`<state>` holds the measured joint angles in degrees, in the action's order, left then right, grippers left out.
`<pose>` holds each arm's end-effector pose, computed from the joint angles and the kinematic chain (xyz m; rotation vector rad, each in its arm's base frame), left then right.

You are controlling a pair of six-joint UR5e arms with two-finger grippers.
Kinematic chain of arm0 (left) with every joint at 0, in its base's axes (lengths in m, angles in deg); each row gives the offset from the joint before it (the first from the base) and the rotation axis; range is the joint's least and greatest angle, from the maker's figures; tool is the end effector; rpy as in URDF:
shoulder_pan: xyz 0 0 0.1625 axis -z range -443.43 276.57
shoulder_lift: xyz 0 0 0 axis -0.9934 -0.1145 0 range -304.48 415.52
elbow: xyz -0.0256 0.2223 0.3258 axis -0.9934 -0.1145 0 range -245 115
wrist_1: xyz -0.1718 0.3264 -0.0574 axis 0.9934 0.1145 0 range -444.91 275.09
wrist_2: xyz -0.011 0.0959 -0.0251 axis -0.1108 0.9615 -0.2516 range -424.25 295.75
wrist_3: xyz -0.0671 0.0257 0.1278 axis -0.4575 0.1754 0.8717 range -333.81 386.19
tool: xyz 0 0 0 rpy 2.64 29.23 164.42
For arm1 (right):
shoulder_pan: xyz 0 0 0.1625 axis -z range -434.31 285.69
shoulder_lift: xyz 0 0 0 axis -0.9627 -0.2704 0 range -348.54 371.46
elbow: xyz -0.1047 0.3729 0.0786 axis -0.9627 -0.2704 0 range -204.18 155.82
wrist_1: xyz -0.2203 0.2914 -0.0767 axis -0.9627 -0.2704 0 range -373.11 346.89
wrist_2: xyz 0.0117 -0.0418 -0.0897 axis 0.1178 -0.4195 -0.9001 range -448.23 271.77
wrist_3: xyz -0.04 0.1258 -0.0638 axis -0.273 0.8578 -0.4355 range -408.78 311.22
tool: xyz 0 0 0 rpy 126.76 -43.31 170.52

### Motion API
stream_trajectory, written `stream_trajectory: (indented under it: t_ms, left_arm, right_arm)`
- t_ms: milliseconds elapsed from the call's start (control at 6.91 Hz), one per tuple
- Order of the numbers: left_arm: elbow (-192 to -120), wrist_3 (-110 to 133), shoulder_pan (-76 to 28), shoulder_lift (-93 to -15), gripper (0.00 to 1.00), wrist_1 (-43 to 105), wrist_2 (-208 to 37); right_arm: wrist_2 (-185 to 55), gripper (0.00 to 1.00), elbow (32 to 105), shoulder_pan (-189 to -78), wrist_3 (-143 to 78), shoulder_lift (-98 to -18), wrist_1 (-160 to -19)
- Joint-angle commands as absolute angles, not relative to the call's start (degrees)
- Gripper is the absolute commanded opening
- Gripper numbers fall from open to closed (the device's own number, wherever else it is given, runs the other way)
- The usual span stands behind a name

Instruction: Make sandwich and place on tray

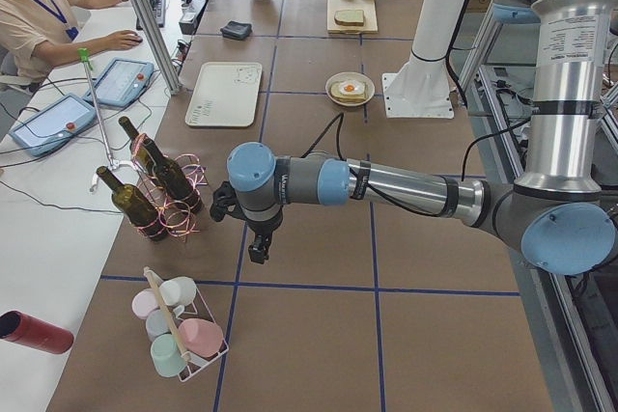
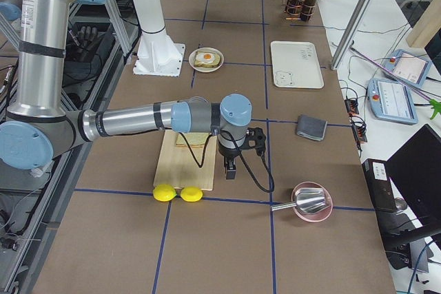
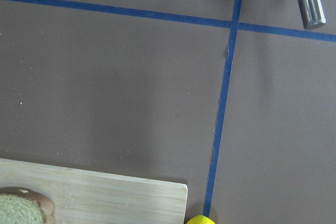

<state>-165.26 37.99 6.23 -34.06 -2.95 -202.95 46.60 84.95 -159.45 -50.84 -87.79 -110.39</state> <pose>-0.0204 -0.4435 0.5917 0.1144 0.8444 0.2124 -0.0028 -0.3853 0.5922 0.0239 -0.7837 -0.1322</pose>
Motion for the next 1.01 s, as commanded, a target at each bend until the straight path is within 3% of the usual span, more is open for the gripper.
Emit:
stream_trajectory:
  t_ms: [0,434,723,868]
  left_arm:
    - [-164.1,38.3,6.0,-34.4,1.00,-2.4,-202.6]
    - [-163.3,38.5,5.5,-33.7,1.00,4.8,-203.3]
    - [-163.8,38.3,5.4,-32.6,1.00,5.5,-205.6]
    - [-163.5,38.2,5.4,-32.5,1.00,6.0,-206.5]
  right_arm:
    - [49.7,1.00,82.6,-159.5,-50.7,-88.0,-105.4]
    - [57.3,1.00,82.7,-152.8,-48.1,-93.9,-94.7]
    - [56.6,1.00,82.8,-141.5,-17.0,-97.4,-73.0]
    - [45.4,0.98,82.7,-129.4,0.9,-100.6,-59.2]
